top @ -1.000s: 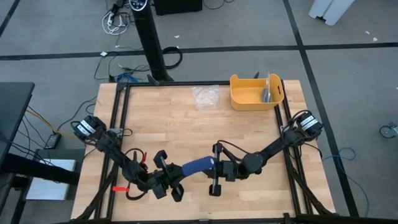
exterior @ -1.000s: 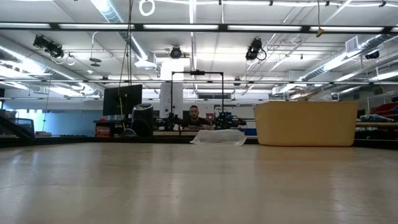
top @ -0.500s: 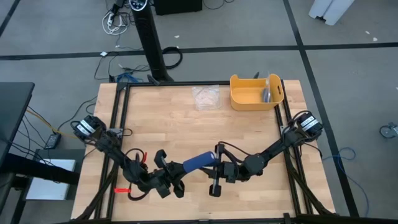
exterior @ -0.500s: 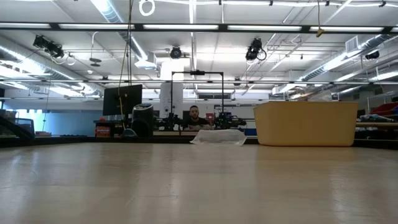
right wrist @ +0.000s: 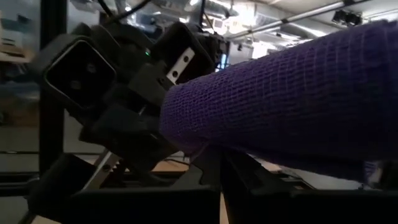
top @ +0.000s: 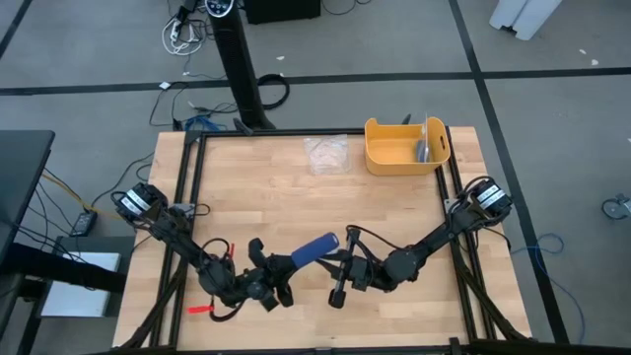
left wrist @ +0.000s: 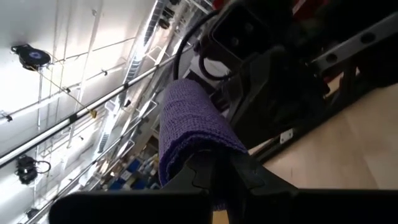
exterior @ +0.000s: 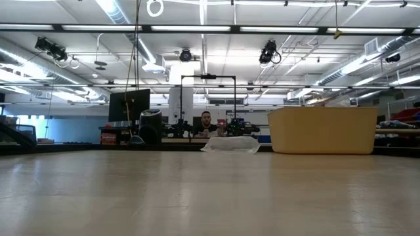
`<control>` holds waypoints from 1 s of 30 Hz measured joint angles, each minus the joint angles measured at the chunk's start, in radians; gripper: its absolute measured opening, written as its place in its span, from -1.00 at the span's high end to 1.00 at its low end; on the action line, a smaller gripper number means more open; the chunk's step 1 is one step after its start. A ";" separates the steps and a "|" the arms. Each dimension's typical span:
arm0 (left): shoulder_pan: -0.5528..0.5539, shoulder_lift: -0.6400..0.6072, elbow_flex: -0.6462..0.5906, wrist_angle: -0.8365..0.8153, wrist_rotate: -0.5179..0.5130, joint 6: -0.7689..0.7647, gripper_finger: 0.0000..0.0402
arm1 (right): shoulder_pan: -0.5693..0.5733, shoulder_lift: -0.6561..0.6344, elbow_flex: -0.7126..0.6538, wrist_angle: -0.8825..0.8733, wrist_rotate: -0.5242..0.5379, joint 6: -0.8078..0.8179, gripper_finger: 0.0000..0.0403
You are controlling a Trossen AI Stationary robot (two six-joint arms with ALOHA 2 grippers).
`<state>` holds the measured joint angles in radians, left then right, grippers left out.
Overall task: Roll bandage
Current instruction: Roll the violet bandage
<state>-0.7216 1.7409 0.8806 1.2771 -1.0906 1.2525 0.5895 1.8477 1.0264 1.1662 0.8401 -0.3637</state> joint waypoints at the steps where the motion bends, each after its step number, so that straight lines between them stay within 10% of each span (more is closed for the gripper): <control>1: 0.000 0.000 0.000 -0.006 -0.004 -0.002 0.91 | 0.001 0.000 0.000 -0.007 0.008 0.000 1.00; 30: -0.021 0.003 -0.003 -0.110 -0.183 -0.103 0.91 | 0.039 -0.004 0.003 -0.110 0.356 -0.210 1.00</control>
<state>-0.7425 1.7439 0.8776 1.1675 -1.2737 1.1492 0.6280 1.8435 1.0294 1.0563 1.1957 -0.5735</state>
